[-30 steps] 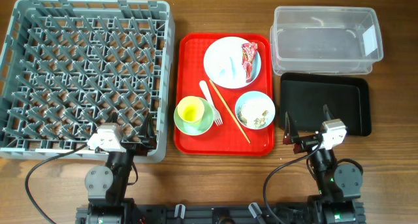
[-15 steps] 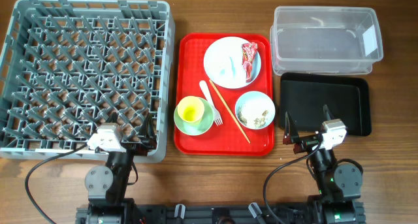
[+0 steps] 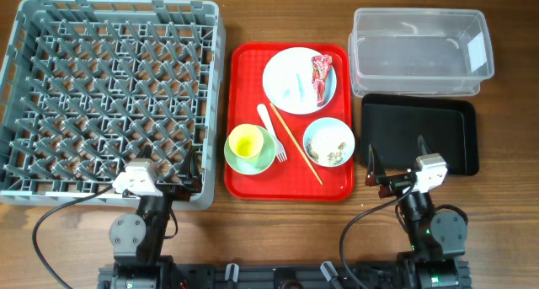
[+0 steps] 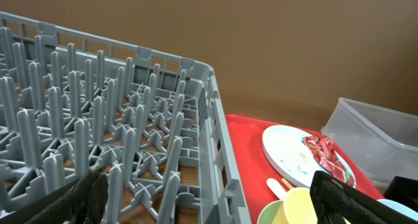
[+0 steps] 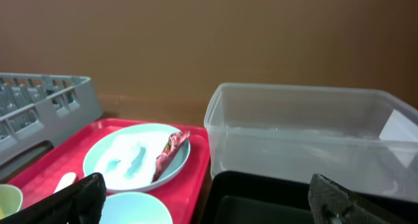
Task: Sort waste into correct bins and load items into the dishwasher rack
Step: 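Raise both arms from rest toward the table, then grasp the tissue on the blue plate with the right gripper, drop in clear bin, then grasp the red snack wrapper with the right gripper, drop in clear bin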
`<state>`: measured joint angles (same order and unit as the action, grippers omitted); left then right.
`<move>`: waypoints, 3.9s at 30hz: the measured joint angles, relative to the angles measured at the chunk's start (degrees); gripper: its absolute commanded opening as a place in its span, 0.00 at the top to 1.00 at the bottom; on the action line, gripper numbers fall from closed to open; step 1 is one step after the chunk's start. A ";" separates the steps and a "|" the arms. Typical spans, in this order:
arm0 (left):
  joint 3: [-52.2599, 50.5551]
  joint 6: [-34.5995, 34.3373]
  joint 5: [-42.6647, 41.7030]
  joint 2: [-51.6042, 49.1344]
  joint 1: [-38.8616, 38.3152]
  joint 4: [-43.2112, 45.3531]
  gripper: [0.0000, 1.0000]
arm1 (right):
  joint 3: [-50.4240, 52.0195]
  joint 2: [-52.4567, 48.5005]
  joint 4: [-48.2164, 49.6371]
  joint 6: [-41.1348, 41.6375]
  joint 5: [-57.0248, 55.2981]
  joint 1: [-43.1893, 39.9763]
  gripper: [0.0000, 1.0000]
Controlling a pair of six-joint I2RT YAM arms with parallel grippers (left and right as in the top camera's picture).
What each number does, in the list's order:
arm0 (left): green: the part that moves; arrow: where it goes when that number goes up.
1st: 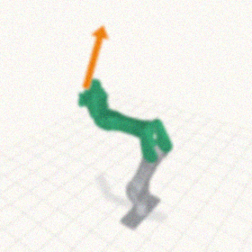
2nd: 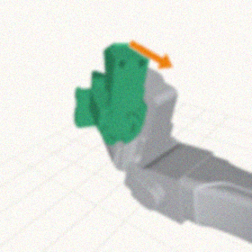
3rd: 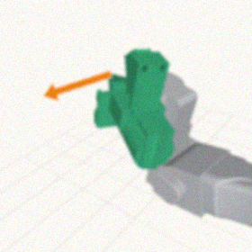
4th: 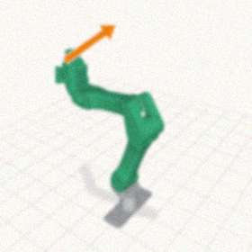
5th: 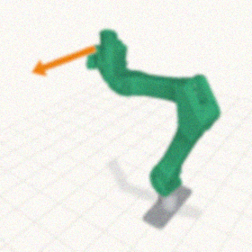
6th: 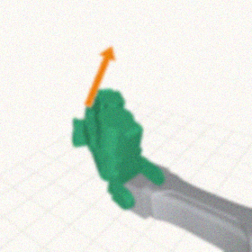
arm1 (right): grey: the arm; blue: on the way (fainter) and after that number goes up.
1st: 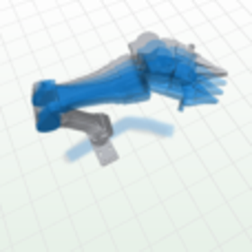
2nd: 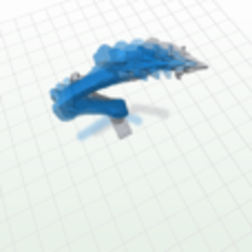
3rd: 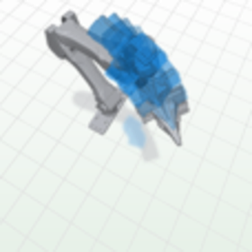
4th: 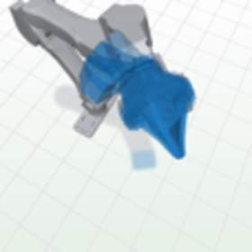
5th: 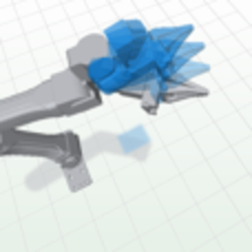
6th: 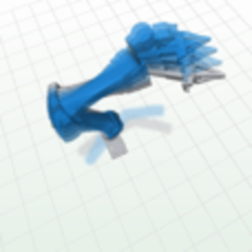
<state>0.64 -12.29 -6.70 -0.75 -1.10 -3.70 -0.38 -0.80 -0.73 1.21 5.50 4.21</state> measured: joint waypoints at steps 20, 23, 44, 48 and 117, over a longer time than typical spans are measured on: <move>42.14 0.66 4.42 -46.73 0.00 -32.76 0.00 | -62.79 -64.94 -39.91 4.68 15.04 0.00 0.00; 42.49 0.68 2.91 -46.95 0.00 -33.27 0.00 | -62.77 -67.93 -39.08 5.88 16.85 0.11 0.00; 42.49 0.68 2.10 -47.01 0.00 -33.40 0.00 | -96.48 -114.66 -40.02 13.03 -6.12 22.40 0.16; 42.51 0.68 2.08 -47.04 0.00 -33.42 0.00 | -96.48 -121.90 -39.10 18.18 -7.04 23.15 0.25; 42.49 0.68 2.10 -47.04 0.00 -34.88 0.00 | -93.72 -125.44 -45.20 35.95 -12.92 18.58 0.96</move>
<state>43.13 -11.62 -4.60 -47.79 -1.10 -38.59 -94.11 -126.23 -45.93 37.17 -7.42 22.79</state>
